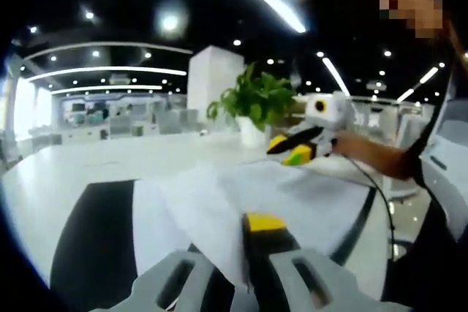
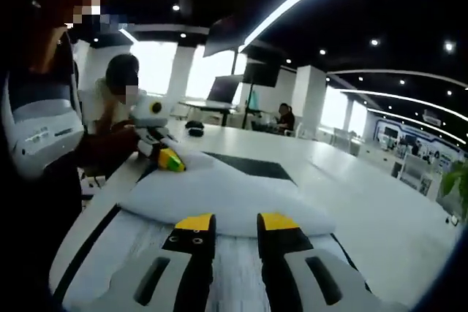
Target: Flip through the bound document one page at a time
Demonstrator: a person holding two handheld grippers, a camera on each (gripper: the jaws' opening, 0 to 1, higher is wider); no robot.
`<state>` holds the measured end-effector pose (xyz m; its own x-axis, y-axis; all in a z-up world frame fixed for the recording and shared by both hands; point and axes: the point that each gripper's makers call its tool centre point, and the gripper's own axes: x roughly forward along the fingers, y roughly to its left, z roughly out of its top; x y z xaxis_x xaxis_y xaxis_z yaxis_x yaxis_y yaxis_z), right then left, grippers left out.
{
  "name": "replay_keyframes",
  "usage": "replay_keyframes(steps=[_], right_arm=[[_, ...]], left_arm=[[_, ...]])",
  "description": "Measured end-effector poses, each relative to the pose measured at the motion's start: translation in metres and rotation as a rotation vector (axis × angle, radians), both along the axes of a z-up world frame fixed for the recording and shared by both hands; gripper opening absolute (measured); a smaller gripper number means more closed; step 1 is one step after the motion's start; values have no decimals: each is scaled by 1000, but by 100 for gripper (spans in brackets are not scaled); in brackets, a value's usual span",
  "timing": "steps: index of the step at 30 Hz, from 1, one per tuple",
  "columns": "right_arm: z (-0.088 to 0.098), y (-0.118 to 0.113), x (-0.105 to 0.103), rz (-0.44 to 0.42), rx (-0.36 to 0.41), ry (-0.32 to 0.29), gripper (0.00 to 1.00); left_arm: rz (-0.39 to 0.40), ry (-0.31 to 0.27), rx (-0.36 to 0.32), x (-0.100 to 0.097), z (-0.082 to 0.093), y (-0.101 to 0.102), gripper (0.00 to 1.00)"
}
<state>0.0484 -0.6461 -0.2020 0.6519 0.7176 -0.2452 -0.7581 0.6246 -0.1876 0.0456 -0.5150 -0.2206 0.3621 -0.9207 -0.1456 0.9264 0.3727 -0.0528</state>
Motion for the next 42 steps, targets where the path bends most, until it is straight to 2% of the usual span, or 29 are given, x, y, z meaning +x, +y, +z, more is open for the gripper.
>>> replay_keyframes(steps=[2,6,11,18,31,42], right_arm=[[-8,1,14,-6,5,37,25],[-15,1,30,-12,-1,65,25],[-15,3,45,-21,12,77,24],[-19,14,59,2,-6,87,24],[-33,24,67,31,-10,129,24],[-41,32,67,56,-32,140,20]], left_arm=[[0,-2,0,0,0,0,4],[1,-1,1,0,0,0,4],[8,-4,2,0,0,0,4],[22,-10,6,0,-1,1,4],[49,-23,33,-1,-5,5,4],[62,-61,66,3,-10,7,5]])
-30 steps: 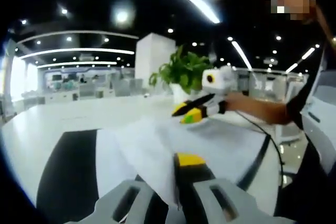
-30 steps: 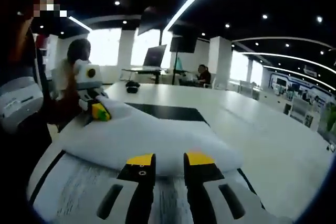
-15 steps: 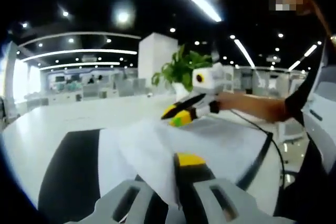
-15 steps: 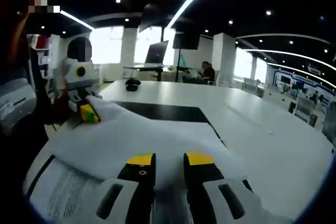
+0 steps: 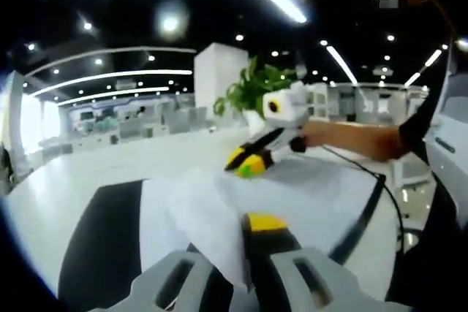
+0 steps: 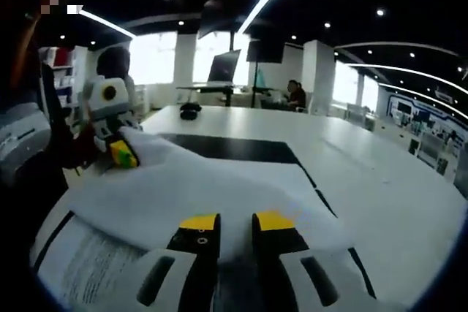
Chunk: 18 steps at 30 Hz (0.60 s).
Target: Flip through the bound document one page at a time
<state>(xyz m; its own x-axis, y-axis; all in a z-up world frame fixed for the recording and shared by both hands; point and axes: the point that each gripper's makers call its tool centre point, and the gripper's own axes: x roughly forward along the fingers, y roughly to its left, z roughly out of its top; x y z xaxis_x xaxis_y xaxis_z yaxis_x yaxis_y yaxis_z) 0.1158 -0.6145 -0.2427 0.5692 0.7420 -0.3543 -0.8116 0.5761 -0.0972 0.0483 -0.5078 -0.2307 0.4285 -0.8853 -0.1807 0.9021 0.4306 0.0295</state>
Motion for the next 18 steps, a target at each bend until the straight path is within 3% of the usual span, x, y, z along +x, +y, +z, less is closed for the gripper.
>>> replay_keyframes(steps=[6,9,18], right_arm=[[-2,3,1,8,-10,16,20],[-4,4,1,11,-6,27,19],[-5,5,3,13,11,35,20]], left_arm=[[8,-28,13,3,-1,2,11],[13,-51,18,4,-1,3,20],[20,-66,9,4,4,8,29]])
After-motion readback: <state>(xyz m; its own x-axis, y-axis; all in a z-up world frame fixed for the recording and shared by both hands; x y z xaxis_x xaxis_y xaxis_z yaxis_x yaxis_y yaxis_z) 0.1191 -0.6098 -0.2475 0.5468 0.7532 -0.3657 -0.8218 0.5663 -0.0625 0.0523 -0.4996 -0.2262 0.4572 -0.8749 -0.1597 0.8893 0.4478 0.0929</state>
